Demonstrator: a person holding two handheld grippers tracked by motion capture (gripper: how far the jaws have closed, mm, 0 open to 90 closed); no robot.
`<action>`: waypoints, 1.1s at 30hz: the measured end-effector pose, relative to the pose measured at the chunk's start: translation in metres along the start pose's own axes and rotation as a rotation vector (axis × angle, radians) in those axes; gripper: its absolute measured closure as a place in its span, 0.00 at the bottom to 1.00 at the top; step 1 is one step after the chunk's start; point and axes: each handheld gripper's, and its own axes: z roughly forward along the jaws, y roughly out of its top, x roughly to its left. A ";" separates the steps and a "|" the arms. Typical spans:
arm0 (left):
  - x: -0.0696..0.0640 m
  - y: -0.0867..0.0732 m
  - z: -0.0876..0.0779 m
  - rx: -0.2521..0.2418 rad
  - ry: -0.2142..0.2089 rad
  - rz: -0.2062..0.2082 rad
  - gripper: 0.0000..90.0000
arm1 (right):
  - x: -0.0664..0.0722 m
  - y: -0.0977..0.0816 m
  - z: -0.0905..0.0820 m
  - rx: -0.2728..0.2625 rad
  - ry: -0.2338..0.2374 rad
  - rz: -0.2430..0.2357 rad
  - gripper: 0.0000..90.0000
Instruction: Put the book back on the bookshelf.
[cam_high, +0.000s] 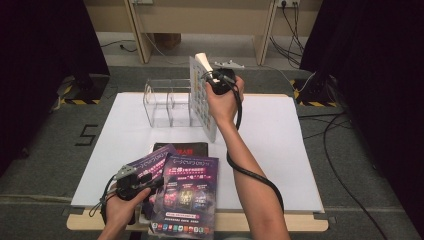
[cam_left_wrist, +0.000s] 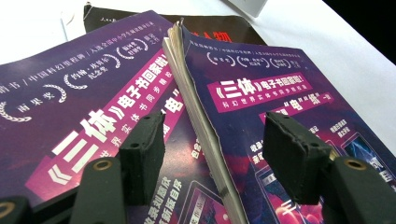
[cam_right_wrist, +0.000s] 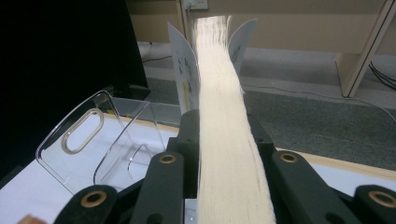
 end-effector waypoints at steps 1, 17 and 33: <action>0.000 0.000 0.000 0.001 -0.002 -0.001 0.43 | 0.000 -0.001 -0.001 0.003 -0.003 0.003 0.82; -0.002 -0.001 0.001 0.004 -0.003 0.005 0.43 | -0.003 -0.008 -0.020 -0.029 0.011 -0.008 0.71; -0.002 -0.001 0.000 0.002 -0.004 0.008 0.43 | 0.001 -0.006 -0.003 0.085 -0.014 -0.014 0.82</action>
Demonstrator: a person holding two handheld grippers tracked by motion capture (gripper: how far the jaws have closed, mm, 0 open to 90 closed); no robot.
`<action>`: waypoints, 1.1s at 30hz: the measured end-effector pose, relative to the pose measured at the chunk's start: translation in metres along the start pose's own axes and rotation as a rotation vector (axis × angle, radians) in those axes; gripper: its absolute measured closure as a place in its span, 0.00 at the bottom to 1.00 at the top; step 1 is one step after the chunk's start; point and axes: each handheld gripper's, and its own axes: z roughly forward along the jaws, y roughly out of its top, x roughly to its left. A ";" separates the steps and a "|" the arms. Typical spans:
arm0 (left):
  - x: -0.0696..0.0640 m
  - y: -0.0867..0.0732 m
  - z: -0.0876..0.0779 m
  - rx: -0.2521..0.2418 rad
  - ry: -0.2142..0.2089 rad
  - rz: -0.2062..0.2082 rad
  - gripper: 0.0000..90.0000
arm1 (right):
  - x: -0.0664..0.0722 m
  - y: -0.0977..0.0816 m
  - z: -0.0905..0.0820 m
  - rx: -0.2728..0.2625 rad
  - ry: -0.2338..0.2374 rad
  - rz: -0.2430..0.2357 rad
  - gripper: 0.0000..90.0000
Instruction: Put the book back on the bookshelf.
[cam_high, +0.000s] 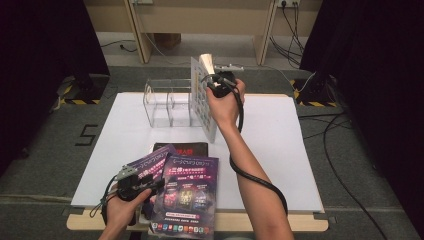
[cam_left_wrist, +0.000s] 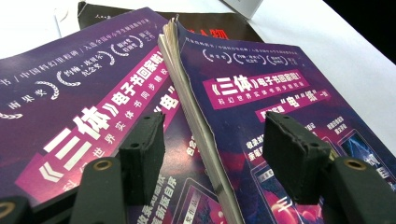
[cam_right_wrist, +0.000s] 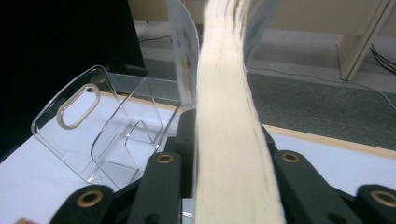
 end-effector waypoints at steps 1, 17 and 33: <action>0.000 0.000 0.000 0.000 0.000 -0.001 0.43 | 0.000 0.000 0.000 0.003 -0.004 0.000 0.83; 0.001 0.000 0.000 0.000 0.002 0.002 0.43 | 0.000 0.015 0.013 -0.069 -0.005 0.024 0.83; 0.000 -0.001 -0.001 0.000 0.001 0.003 0.43 | 0.005 0.002 0.019 -0.060 -0.022 0.005 0.74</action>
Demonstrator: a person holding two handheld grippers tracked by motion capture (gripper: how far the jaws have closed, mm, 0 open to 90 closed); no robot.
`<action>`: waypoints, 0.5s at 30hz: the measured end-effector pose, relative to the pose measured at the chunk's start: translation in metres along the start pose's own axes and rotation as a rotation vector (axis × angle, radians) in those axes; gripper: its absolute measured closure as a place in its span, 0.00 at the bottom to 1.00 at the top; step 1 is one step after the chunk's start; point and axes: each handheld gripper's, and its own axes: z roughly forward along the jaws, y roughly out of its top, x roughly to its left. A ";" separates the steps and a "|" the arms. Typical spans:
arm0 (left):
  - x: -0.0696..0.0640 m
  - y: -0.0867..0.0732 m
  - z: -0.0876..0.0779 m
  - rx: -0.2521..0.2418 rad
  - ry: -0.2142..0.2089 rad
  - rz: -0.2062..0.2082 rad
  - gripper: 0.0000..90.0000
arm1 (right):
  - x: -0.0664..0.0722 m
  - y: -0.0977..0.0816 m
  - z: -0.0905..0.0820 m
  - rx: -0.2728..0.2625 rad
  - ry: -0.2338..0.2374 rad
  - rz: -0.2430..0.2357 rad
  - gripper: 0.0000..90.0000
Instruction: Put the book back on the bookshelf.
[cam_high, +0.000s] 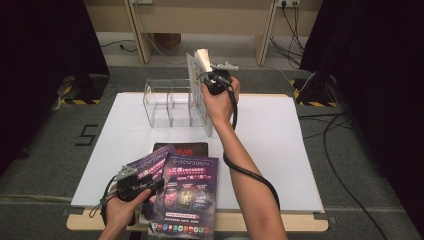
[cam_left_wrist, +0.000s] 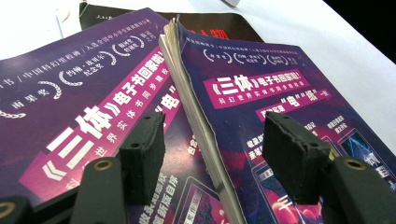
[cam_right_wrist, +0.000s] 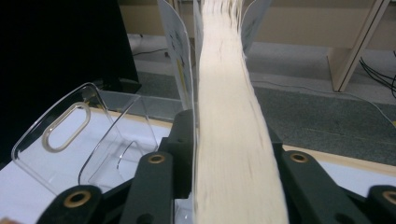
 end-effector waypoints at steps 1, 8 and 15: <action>0.000 0.000 0.000 0.001 -0.001 0.000 0.43 | -0.001 0.000 -0.003 0.001 0.008 0.007 0.73; 0.000 0.000 0.000 0.000 0.004 0.002 0.43 | -0.007 -0.001 -0.021 0.012 0.035 0.026 0.70; -0.002 0.000 0.000 -0.003 0.005 0.002 0.43 | -0.008 -0.003 -0.025 0.043 0.052 0.037 0.69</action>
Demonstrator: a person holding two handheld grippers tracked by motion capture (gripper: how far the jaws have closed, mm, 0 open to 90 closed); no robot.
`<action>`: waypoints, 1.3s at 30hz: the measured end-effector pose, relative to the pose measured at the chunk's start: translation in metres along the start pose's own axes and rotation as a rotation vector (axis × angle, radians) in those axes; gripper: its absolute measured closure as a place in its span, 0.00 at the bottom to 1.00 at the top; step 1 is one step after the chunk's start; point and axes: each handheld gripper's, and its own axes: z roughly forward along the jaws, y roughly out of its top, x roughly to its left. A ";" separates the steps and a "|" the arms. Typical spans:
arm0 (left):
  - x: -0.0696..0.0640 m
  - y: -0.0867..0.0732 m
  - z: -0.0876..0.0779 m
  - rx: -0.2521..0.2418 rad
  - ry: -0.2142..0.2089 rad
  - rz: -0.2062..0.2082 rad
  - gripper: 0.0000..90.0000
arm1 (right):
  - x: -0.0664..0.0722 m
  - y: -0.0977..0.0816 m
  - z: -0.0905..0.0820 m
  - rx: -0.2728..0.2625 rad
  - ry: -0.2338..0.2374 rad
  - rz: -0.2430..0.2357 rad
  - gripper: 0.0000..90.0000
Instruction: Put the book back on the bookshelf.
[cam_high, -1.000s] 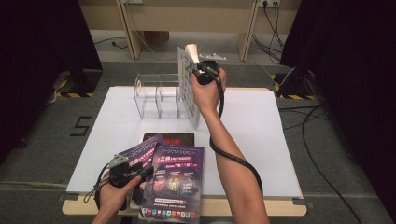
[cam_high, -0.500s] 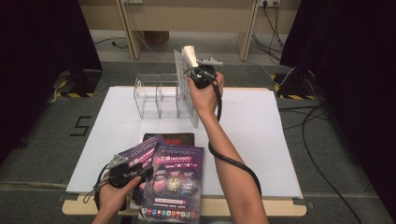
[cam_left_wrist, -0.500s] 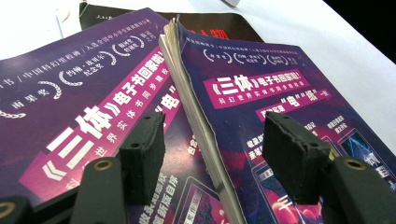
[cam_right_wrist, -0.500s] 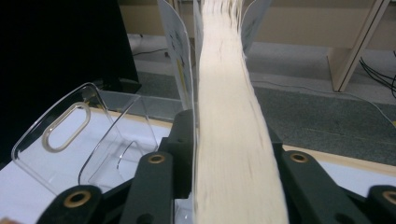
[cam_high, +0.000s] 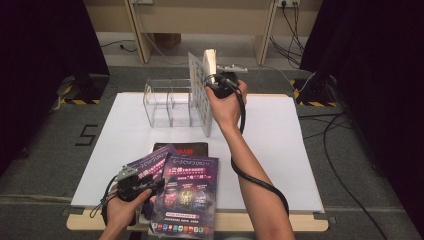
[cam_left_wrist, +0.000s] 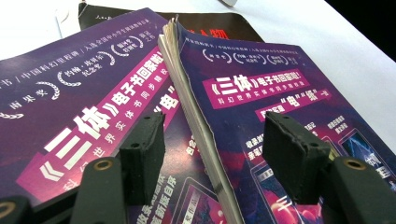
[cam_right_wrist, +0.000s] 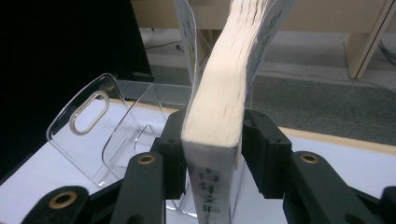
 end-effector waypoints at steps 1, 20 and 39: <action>-0.001 0.000 0.000 -0.001 -0.002 0.001 0.43 | 0.000 0.000 0.001 0.007 -0.002 -0.002 0.70; 0.000 0.001 0.000 -0.006 -0.010 0.002 0.43 | 0.002 0.012 0.020 0.032 -0.058 0.018 0.83; 0.000 0.000 0.000 -0.004 -0.001 0.012 0.43 | 0.007 -0.004 0.014 -0.031 -0.075 -0.062 0.75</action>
